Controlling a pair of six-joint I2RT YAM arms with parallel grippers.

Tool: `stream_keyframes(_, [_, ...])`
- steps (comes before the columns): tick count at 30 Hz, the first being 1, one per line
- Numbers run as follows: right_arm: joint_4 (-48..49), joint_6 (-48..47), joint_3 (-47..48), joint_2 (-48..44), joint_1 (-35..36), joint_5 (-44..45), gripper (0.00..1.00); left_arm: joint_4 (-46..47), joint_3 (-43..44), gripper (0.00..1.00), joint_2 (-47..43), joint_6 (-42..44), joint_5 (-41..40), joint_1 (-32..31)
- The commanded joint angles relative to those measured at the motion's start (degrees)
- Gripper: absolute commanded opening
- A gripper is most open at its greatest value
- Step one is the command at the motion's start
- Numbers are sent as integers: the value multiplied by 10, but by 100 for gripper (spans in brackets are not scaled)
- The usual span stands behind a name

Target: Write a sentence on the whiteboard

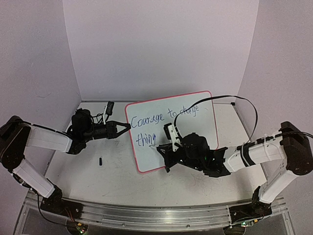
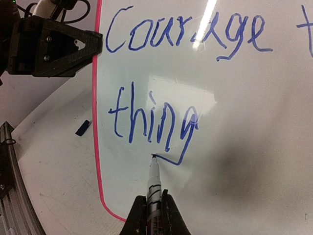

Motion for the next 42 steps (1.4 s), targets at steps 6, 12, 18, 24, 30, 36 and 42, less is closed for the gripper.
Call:
stream_keyframes(6, [14, -6, -7, -66, -30, 16, 0, 18, 21, 0, -18, -17, 15, -4])
stream_keyframes(12, [24, -4, 2, -50, -53, 15, 0, 16, 21, 0, -23, -17, 14, -4])
stream_keyframes(18, [34, -2, 2, -34, -62, 13, 0, 15, 24, 0, -20, -17, 15, -4])
stream_keyframes(24, [35, -6, 6, -22, -64, 17, 0, 15, 27, 0, -18, -16, 18, -4])
stream_keyframes(30, [32, -9, 7, -22, -62, 8, 0, 15, 27, 0, -17, -16, 18, -4])
stream_keyframes(36, [26, -4, -4, -22, -57, -2, 0, 13, 28, 0, -16, -15, 18, -4])
stream_keyframes(42, [23, 0, -17, -27, -56, -1, 0, 13, 27, 0, -17, -15, 17, -4])
